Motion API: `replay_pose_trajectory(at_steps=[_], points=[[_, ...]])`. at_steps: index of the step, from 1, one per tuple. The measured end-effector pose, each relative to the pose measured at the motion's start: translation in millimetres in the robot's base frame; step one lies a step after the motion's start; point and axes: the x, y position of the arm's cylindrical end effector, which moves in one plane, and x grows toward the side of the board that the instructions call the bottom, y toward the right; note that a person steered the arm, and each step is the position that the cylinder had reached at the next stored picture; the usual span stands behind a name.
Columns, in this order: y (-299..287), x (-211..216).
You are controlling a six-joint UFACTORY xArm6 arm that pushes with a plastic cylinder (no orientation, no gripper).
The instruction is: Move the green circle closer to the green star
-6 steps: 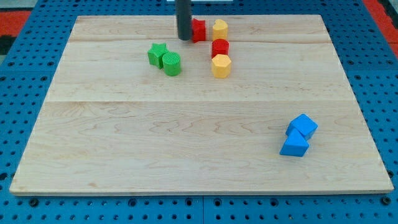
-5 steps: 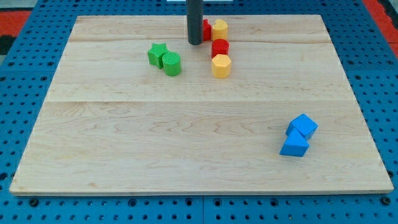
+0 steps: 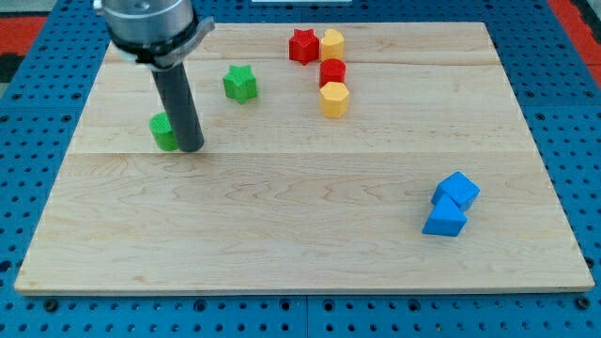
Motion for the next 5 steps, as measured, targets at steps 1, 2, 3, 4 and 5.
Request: replay_pose_trajectory(at_steps=[1,2,3,4,5], points=[[-29.9,9.9],[-49.8,5.5],[-39.7,-1.1],[-36.8,-21.6],[-42.1,-44.0]])
